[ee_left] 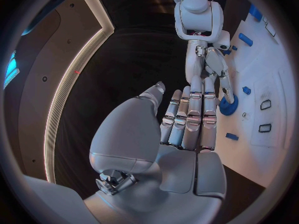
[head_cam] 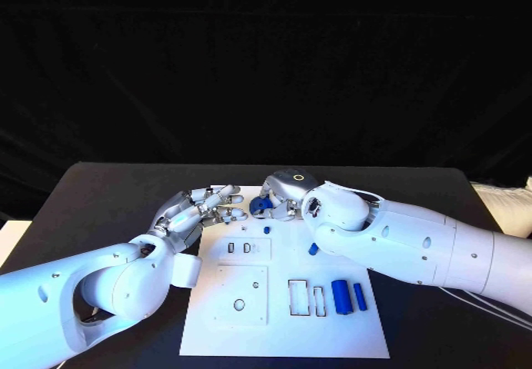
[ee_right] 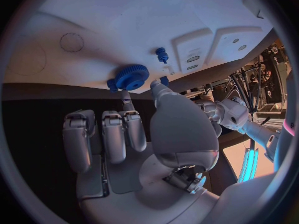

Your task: Assemble the parts on the task board

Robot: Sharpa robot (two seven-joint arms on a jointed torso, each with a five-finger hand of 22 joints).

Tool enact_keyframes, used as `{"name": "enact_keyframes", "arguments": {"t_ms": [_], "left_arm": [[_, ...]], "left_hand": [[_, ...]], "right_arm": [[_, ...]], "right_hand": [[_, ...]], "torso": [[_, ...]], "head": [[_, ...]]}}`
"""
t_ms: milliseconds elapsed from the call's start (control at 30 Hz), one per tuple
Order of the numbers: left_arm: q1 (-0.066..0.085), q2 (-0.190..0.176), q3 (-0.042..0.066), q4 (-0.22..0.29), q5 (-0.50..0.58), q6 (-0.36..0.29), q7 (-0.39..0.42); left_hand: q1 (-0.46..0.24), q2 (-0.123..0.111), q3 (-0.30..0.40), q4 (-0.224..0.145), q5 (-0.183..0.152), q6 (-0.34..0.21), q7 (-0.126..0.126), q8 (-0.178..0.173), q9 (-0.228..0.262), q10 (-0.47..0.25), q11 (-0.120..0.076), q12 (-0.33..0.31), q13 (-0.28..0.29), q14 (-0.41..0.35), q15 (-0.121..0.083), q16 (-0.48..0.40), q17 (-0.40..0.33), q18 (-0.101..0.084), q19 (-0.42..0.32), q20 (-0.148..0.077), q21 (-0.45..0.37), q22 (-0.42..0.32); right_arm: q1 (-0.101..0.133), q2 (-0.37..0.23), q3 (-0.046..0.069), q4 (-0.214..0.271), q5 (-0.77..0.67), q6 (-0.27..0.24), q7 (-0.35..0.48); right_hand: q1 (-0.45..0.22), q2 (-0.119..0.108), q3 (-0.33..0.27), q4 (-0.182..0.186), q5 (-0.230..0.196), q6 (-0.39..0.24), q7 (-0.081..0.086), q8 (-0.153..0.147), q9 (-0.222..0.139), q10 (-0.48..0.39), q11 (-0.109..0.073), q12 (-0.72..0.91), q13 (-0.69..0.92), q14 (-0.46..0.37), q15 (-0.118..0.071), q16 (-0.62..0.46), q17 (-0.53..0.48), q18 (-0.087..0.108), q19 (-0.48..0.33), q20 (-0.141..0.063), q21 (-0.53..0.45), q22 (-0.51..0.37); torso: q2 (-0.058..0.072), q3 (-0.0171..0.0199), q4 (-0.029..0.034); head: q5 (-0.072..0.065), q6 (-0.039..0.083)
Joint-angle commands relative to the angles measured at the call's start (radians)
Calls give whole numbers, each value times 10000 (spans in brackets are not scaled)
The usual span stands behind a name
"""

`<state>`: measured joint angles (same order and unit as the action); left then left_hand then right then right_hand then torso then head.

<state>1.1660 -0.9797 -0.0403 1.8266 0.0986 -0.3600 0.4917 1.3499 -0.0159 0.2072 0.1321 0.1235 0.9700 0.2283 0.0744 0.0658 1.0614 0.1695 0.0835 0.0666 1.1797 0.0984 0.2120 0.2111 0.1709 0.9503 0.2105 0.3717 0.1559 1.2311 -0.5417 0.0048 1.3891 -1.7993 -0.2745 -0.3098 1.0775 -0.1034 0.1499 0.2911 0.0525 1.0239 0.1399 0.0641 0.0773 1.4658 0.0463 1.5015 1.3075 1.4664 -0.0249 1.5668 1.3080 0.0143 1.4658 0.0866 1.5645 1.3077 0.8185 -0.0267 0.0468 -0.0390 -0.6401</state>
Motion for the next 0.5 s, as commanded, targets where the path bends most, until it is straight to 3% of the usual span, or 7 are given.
{"name": "enact_keyframes", "arguments": {"t_ms": [33, 100, 333, 500], "left_arm": [[7, 5, 6, 27, 6, 200, 27], [7, 7, 6, 28, 6, 235, -3], [7, 9, 6, 26, 6, 283, -41], [7, 10, 6, 9, 6, 280, -42]], "left_hand": [[30, 44, -2, -59, 9, -13, 10, -57, 0, -65, -32, -39, -8, -17, 57, -56, 9, 110, -65, 17, -22, -9], [33, 38, 0, -69, 8, -28, 17, -67, -3, -85, -25, -50, -11, -29, 62, -67, 14, 108, -72, 19, -24, -12], [58, 28, 14, -102, 10, -62, 32, -86, -8, -134, -10, -78, -18, -50, 72, -88, 24, 105, -87, 23, -28, -18], [58, 28, 14, -102, 10, -62, 32, -86, -8, -134, -10, -78, -18, -50, 72, -88, 24, 105, -87, 23, -28, -18]], "right_arm": [[4, 20, -2, -75, 376, 554, -169], [7, 35, -3, -143, 568, 669, -175], [13, 57, -7, -224, 835, 767, -121], [8, -15, -10, -80, 738, 160, 68]], "right_hand": [[-723, 375, -547, 34, 224, -112, -12, -8, -25, 810, 107, 0, 2260, 1037, 97, 25, 2597, -143, 1050, 74, 63, 2631], [-970, 542, -851, 19, 202, -189, 23, -16, -42, 798, 111, -33, 2246, 1036, 110, 23, 2594, -143, 1050, 87, 63, 2631], [-1059, 650, -1333, 0, 38, -423, 91, -25, -93, 782, 168, -81, 2227, 1035, 165, 21, 2589, -143, 1050, 126, 63, 2631], [-659, 861, -1559, -25, 327, -324, 71, 21, -69, 809, 157, -12, 2267, 1044, 166, 40, 2628, -143, 1050, 142, 63, 2631]], "torso": [[1, 10, 0], [2, 10, -1], [4, 12, 1], [1, 12, 2]], "head": [[-22, -4], [-21, -6], [-15, -18], [-41, -29]]}}
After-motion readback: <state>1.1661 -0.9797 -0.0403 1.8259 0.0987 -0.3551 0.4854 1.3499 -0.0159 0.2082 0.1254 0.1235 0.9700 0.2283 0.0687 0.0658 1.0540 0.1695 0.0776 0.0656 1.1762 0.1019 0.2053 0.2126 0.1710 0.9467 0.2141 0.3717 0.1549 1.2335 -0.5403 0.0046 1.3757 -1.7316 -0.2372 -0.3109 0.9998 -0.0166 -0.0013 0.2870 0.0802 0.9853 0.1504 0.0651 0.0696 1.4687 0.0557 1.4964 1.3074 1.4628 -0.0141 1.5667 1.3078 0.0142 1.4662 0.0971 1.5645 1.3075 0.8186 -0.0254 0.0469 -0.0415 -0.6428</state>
